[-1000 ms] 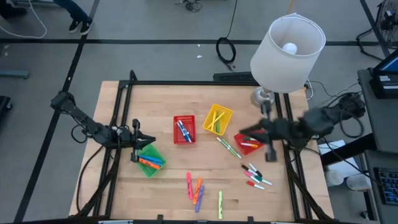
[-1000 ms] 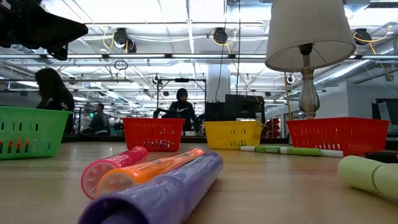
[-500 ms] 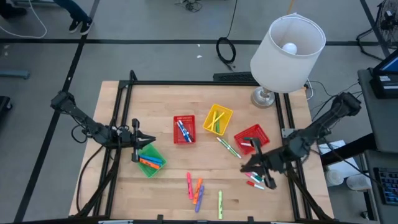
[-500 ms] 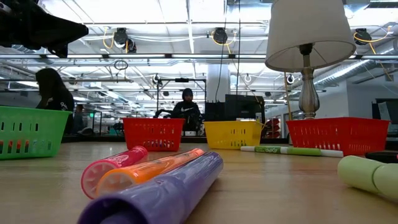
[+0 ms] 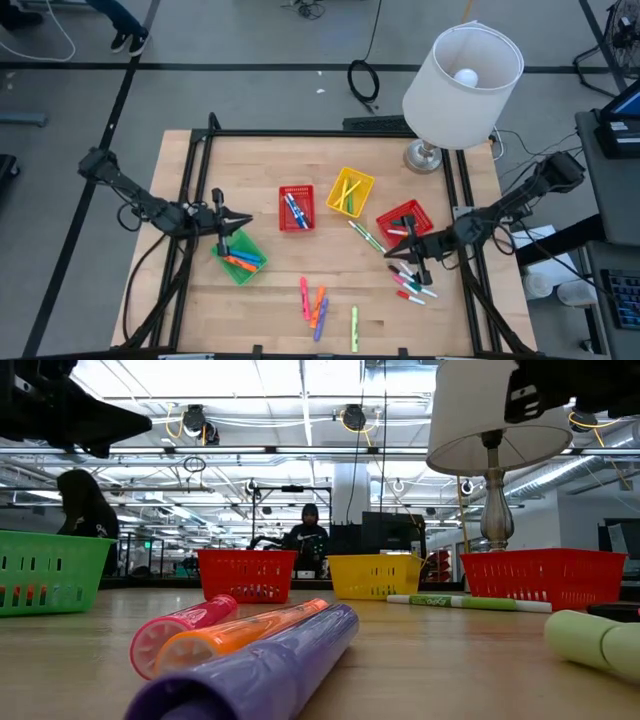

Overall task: Pick & Place Markers
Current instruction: Put the small green highlighter pen into the right red bin

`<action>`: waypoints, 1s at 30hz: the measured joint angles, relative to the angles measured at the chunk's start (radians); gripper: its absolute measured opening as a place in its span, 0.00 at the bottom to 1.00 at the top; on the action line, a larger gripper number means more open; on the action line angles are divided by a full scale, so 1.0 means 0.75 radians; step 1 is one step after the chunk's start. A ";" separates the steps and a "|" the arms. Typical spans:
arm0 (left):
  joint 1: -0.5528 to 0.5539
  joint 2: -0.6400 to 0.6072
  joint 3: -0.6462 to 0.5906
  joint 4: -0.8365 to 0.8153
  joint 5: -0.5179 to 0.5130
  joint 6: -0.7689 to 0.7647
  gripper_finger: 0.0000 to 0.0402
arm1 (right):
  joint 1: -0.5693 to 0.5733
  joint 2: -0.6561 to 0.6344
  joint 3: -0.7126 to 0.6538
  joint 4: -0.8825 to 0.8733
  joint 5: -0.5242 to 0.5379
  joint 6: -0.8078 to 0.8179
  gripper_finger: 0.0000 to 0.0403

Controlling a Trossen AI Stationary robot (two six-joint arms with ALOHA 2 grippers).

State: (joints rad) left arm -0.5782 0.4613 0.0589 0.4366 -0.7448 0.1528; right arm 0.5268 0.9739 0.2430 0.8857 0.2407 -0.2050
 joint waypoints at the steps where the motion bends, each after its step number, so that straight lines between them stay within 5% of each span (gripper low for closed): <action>1: 0.004 0.005 0.000 0.000 0.000 0.000 0.09 | -0.006 -0.009 -0.017 0.017 -0.039 -0.018 0.00; 5: 0.026 0.014 0.000 0.002 -0.001 0.001 0.09 | -0.031 -0.041 -0.093 0.115 -0.187 -0.087 0.00; 15: 0.040 0.014 0.000 -0.028 0.004 -0.091 0.09 | -0.101 -0.095 -0.251 0.279 -0.183 -0.016 0.00; 30: 0.040 0.014 0.000 -0.072 0.026 -0.064 0.09 | -0.164 -0.094 -0.258 0.225 -0.184 -0.022 0.00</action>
State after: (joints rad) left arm -0.5484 0.4715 0.0589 0.3824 -0.7252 0.1051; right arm 0.4038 0.9035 0.0497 1.0541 0.1024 -0.2214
